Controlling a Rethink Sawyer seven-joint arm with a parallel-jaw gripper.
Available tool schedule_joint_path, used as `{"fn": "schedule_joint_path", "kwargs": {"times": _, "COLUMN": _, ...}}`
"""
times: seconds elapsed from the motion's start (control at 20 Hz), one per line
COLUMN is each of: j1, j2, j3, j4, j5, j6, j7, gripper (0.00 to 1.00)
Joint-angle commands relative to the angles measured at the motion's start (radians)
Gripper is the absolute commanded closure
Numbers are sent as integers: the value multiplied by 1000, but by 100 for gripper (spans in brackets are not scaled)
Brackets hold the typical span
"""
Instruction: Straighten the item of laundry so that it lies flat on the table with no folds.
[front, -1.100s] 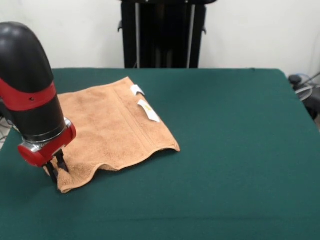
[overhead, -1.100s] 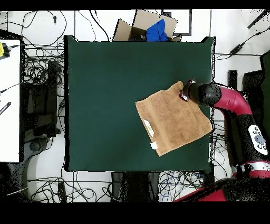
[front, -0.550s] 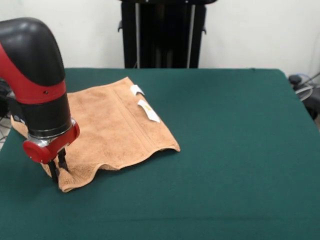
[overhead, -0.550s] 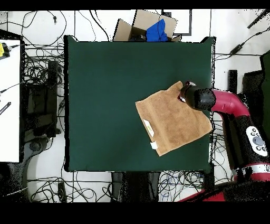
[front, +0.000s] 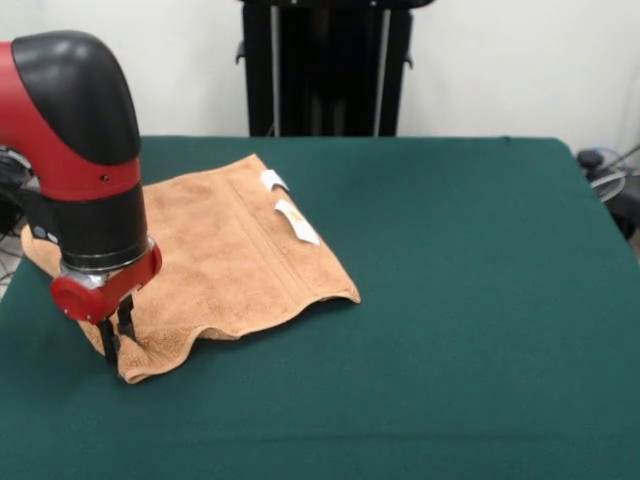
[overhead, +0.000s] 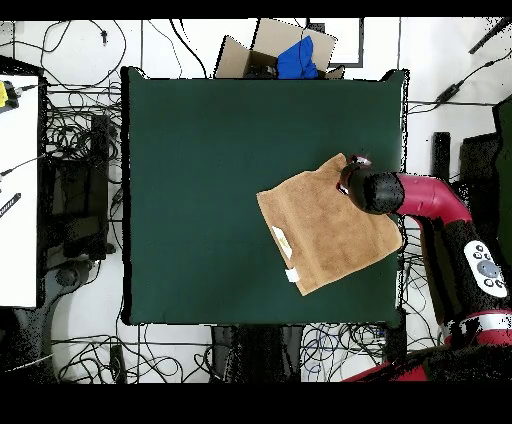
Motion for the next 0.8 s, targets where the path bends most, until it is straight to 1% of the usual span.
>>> {"fn": "schedule_joint_path", "kwargs": {"times": 0.05, "j1": 39, "j2": 86, "j3": -70, "j4": -9, "j5": -121, "j6": -155, "j7": 63, "gripper": 100}}
{"fn": "schedule_joint_path", "kwargs": {"times": 0.4, "j1": 40, "j2": 83, "j3": -62, "j4": -21, "j5": -121, "j6": -151, "j7": 47, "gripper": 100}}
{"fn": "schedule_joint_path", "kwargs": {"times": 0.65, "j1": 40, "j2": 55, "j3": -73, "j4": 7, "j5": -134, "j6": -205, "j7": 86, "gripper": 100}}
{"fn": "schedule_joint_path", "kwargs": {"times": 0.8, "j1": 36, "j2": 53, "j3": -71, "j4": 14, "j5": -128, "j6": -212, "j7": 83, "gripper": 100}}
